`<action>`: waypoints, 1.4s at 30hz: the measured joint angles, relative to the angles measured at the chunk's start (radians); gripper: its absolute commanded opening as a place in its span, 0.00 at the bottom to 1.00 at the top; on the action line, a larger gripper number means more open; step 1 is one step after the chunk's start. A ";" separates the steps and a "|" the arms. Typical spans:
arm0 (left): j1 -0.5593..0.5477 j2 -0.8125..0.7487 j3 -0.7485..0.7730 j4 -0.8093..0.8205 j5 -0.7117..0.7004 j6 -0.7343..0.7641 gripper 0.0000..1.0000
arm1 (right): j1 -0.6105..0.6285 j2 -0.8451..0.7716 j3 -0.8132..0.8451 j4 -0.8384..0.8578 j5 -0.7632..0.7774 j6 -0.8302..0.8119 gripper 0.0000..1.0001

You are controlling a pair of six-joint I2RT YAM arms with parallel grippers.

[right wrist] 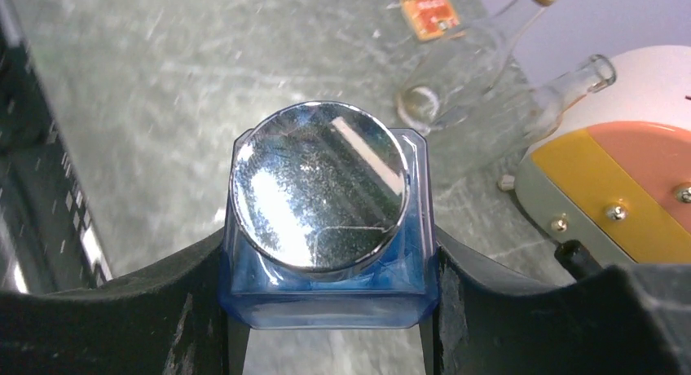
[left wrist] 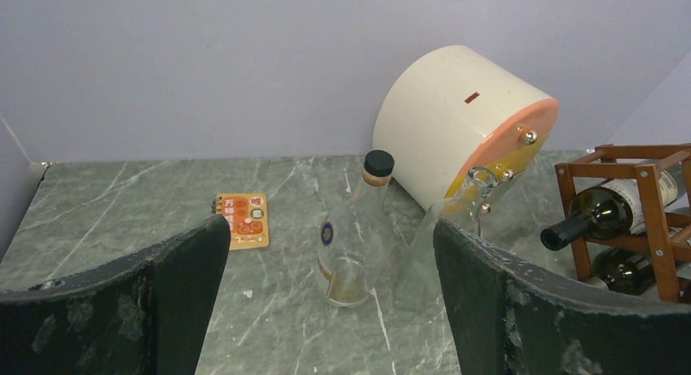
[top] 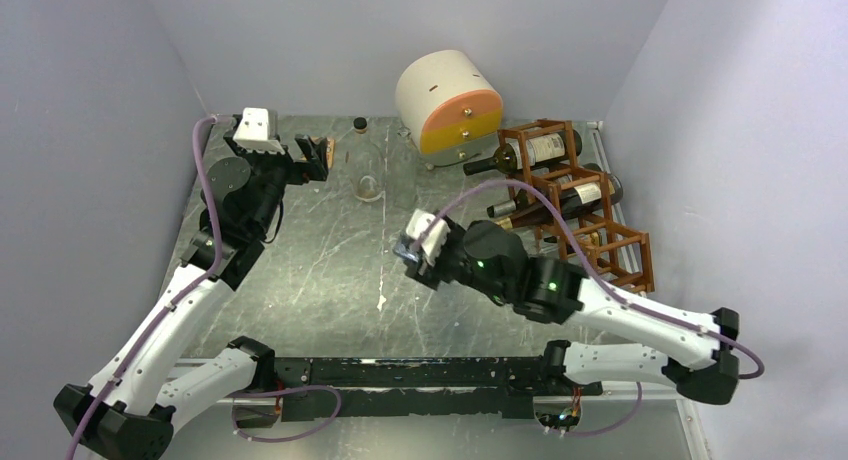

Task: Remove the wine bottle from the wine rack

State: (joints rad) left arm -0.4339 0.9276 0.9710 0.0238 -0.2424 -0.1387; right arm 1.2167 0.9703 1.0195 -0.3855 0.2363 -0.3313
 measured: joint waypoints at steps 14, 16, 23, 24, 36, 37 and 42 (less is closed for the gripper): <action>0.031 -0.092 -0.003 0.000 -0.140 0.025 0.98 | -0.233 0.662 0.272 0.456 -0.013 0.175 0.00; 0.042 -0.109 -0.003 0.002 -0.157 0.031 0.98 | -0.241 0.735 0.353 0.467 -0.018 0.207 0.00; 0.067 -0.128 -0.004 0.001 -0.205 0.031 0.98 | -0.258 0.951 0.633 0.469 -0.022 0.280 0.00; 0.068 -0.132 -0.005 0.001 -0.211 0.031 0.98 | -0.259 0.980 0.669 0.468 -0.021 0.290 0.00; 0.069 -0.137 -0.024 0.003 -0.268 0.031 0.98 | -0.258 1.278 1.066 0.354 0.049 0.319 0.00; 0.069 -0.137 -0.025 0.003 -0.270 0.031 0.98 | -0.258 1.290 1.083 0.352 0.053 0.319 0.00; 0.070 -0.137 -0.026 0.003 -0.276 0.031 0.98 | -0.259 1.298 1.093 0.349 0.066 0.325 0.24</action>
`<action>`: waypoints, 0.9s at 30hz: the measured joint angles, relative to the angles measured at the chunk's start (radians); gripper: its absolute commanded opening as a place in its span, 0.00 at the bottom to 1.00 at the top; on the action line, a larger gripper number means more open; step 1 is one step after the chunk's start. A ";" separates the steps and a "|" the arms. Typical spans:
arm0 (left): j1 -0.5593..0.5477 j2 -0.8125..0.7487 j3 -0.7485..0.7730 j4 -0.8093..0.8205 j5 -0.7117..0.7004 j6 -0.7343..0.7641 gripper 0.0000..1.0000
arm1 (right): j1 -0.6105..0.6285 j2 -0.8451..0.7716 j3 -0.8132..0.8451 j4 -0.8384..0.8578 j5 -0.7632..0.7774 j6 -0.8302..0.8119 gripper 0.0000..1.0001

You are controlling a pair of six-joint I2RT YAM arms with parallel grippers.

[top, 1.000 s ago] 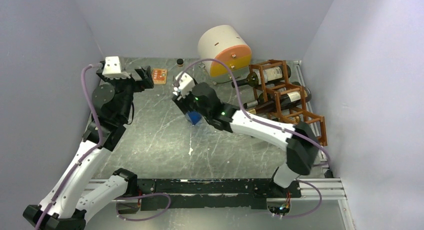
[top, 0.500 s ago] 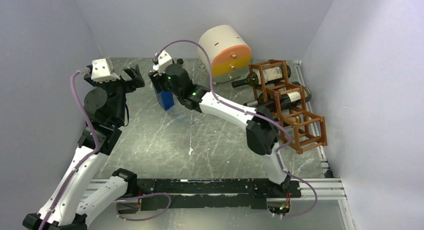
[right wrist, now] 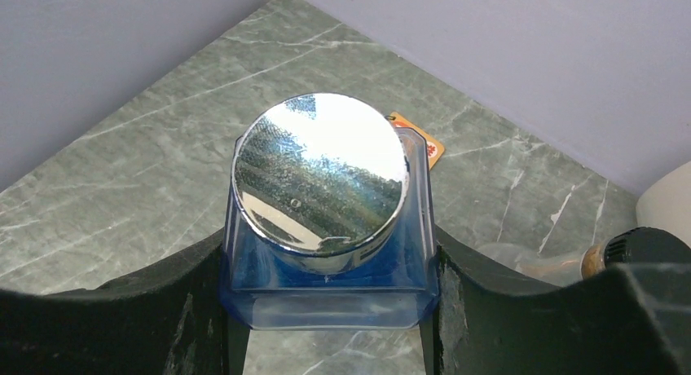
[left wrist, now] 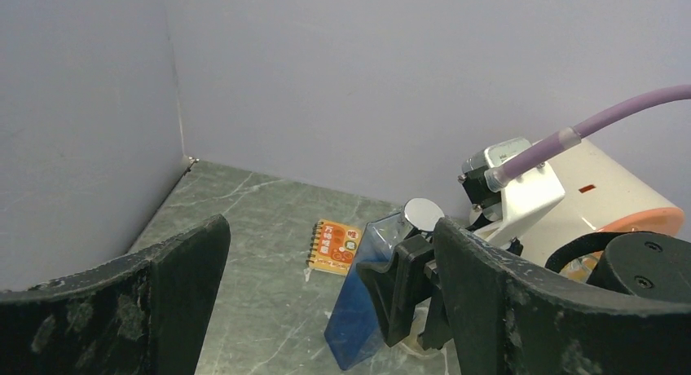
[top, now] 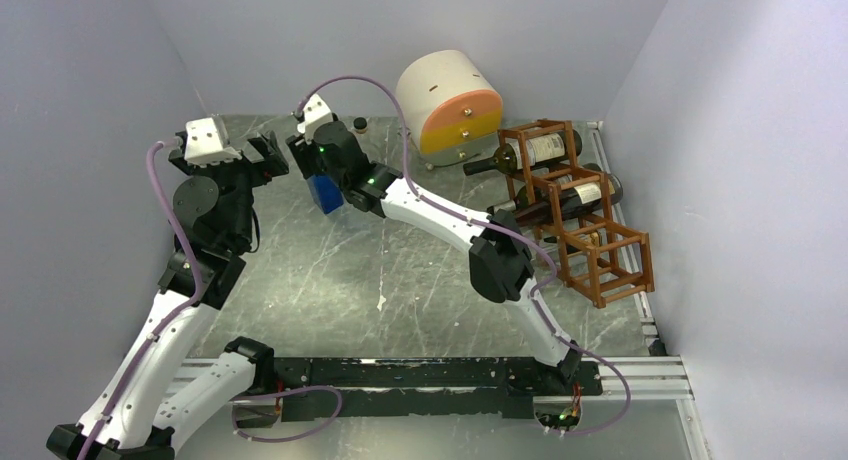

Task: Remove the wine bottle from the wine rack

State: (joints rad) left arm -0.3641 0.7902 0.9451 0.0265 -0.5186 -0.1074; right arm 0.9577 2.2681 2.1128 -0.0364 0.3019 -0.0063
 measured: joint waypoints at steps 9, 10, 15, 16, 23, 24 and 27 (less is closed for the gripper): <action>0.001 0.008 0.000 -0.001 0.002 0.003 0.91 | 0.000 0.000 0.000 -0.002 0.008 0.006 0.72; 0.001 0.007 0.000 -0.001 0.002 0.004 0.92 | 0.000 0.000 0.001 -0.003 0.007 0.006 0.76; 0.001 0.007 0.000 0.000 0.002 0.008 0.96 | 0.000 -0.011 0.008 0.017 0.011 0.002 0.93; 0.001 0.007 0.000 0.000 0.002 0.010 0.97 | 0.000 -0.017 0.008 0.020 0.013 0.000 0.96; 0.001 -0.002 -0.005 0.007 -0.011 0.023 0.99 | 0.005 -0.139 -0.048 0.018 0.011 -0.025 1.00; 0.001 -0.006 -0.008 0.008 -0.015 0.026 0.99 | 0.006 -0.192 -0.101 0.018 0.008 -0.029 1.00; 0.001 -0.016 -0.013 0.014 -0.019 0.033 0.99 | 0.012 -0.385 -0.296 0.024 0.019 -0.042 1.00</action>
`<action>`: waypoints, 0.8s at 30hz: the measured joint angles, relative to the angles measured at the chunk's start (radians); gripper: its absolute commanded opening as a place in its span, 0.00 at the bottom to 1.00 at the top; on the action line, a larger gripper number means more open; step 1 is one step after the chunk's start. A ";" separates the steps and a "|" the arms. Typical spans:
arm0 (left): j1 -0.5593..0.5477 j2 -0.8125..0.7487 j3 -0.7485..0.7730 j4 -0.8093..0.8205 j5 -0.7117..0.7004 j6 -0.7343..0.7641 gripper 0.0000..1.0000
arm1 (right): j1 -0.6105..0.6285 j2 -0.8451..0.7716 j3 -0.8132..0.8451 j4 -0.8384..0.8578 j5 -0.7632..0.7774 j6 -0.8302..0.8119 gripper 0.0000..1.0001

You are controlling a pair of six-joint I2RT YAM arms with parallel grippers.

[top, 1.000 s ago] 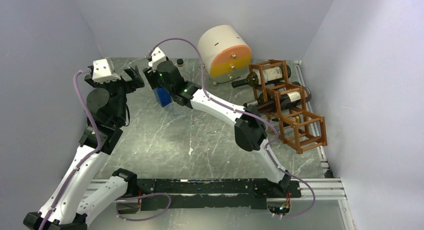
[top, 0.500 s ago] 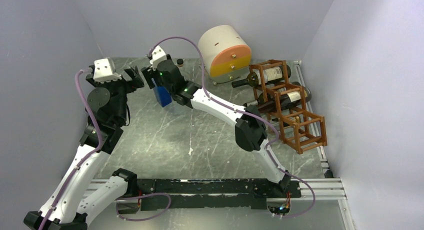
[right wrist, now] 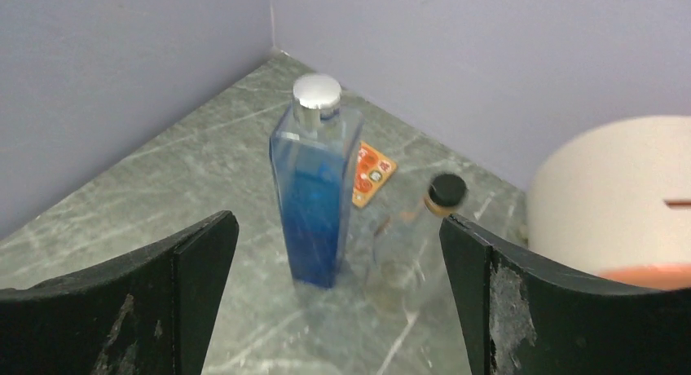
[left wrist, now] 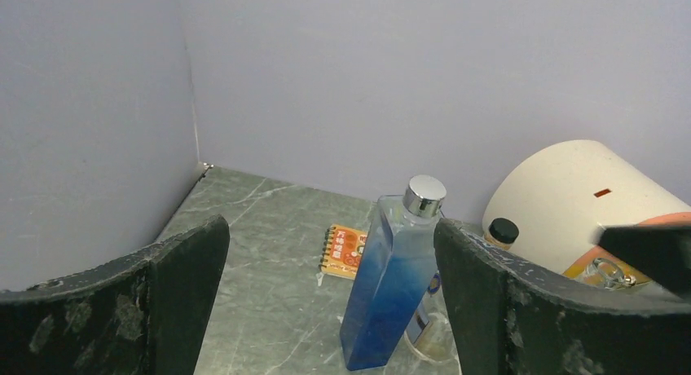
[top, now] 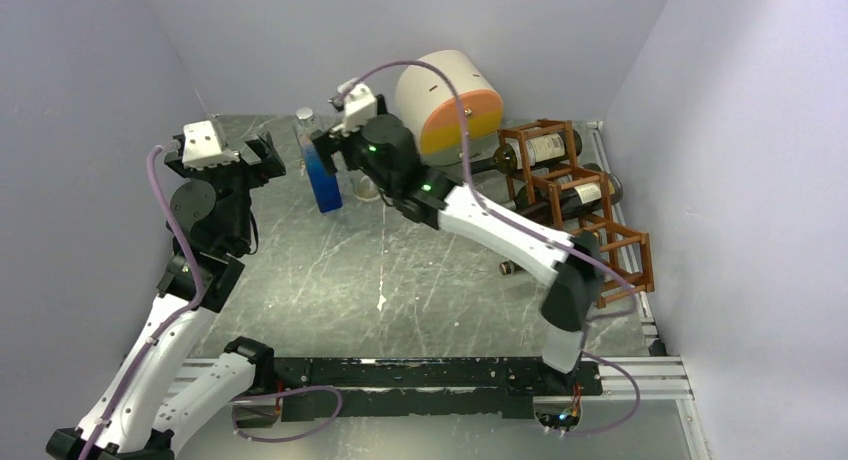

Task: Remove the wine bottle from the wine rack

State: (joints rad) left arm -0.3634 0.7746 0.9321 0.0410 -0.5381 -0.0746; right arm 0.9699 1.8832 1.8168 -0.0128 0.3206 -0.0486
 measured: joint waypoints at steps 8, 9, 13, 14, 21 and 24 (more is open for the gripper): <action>0.000 -0.005 0.000 0.009 0.013 -0.001 0.99 | 0.016 -0.483 -0.492 -0.052 0.057 0.015 1.00; 0.000 -0.003 0.000 0.009 0.016 -0.001 0.99 | 0.018 -0.539 -0.552 -0.074 0.060 0.021 1.00; 0.000 0.015 0.000 0.009 0.030 -0.009 0.99 | 0.029 -0.818 -0.770 -0.216 0.063 0.064 1.00; 0.000 0.020 0.000 0.009 0.033 -0.012 0.99 | 0.031 -0.880 -0.787 -0.266 0.074 0.080 1.00; 0.000 0.058 0.000 0.008 0.046 -0.021 0.99 | 0.031 -1.024 -0.692 -0.611 0.240 0.144 1.00; 0.000 0.082 0.000 0.005 0.047 -0.021 0.99 | 0.031 -1.006 -0.647 -0.746 0.295 0.149 1.00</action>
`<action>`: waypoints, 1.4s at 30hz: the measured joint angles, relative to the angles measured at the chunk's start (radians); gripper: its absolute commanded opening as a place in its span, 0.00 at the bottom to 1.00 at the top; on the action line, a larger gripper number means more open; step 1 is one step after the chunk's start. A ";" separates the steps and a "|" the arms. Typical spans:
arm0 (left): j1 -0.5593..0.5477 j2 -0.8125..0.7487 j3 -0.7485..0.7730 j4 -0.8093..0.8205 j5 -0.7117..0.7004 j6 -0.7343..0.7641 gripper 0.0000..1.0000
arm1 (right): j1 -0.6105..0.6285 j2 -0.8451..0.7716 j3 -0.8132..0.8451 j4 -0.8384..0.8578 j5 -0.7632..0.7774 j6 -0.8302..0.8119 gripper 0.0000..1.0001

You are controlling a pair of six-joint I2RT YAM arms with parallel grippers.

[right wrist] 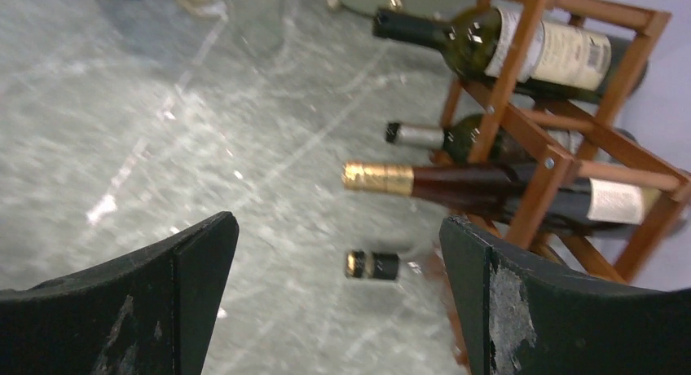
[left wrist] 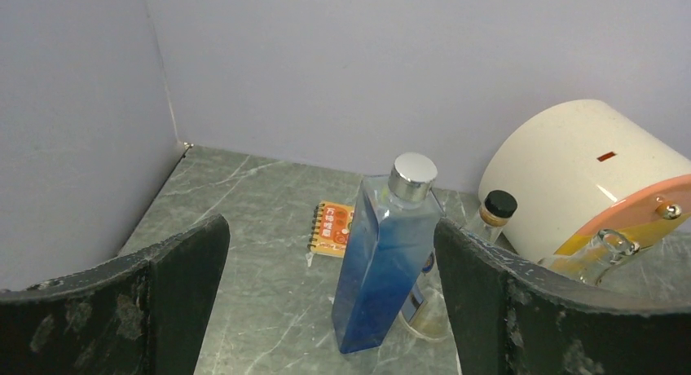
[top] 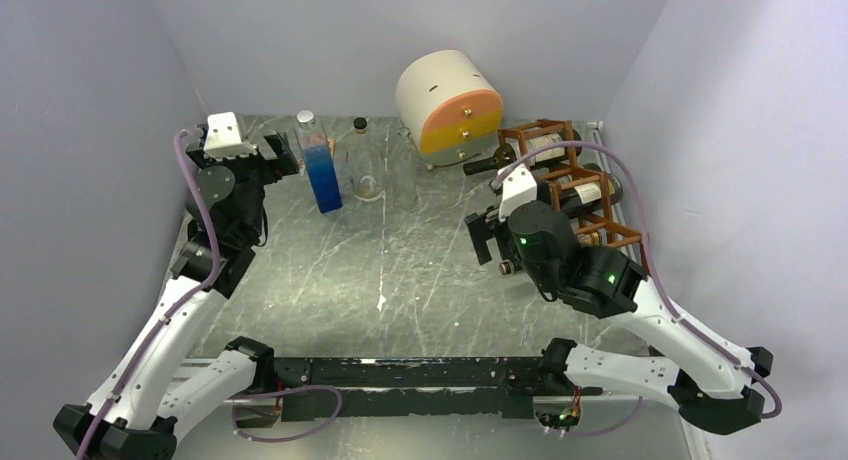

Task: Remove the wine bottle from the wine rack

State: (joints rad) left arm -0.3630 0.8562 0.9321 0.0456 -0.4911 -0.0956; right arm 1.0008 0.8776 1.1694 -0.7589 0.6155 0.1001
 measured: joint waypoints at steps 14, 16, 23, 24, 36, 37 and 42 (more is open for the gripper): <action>0.000 -0.005 0.000 -0.006 0.001 -0.003 0.99 | 0.000 0.026 -0.116 -0.187 0.046 -0.300 1.00; 0.000 -0.011 0.000 -0.006 0.004 -0.003 0.99 | 0.000 0.034 -0.138 -0.166 0.074 -0.366 1.00; 0.000 -0.020 0.000 -0.006 0.026 -0.002 0.95 | -0.006 0.106 -0.254 -0.051 0.164 -0.587 1.00; 0.000 -0.020 0.000 -0.006 0.032 -0.002 0.95 | -0.010 0.119 -0.262 -0.036 0.168 -0.611 1.00; 0.000 -0.021 0.003 -0.013 0.169 0.004 0.94 | -0.138 0.288 -0.356 0.215 0.175 -0.800 1.00; 0.000 -0.022 0.003 -0.013 0.180 0.005 0.94 | -0.148 0.292 -0.354 0.222 0.165 -0.806 1.00; 0.000 -0.034 0.003 -0.013 0.211 0.006 0.94 | -0.202 0.310 -0.347 0.245 0.095 -0.880 1.00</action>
State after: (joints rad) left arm -0.3626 0.8223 0.9356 0.0330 -0.2806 -0.0895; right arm 0.7990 1.1873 0.8227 -0.5140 0.7101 -0.7803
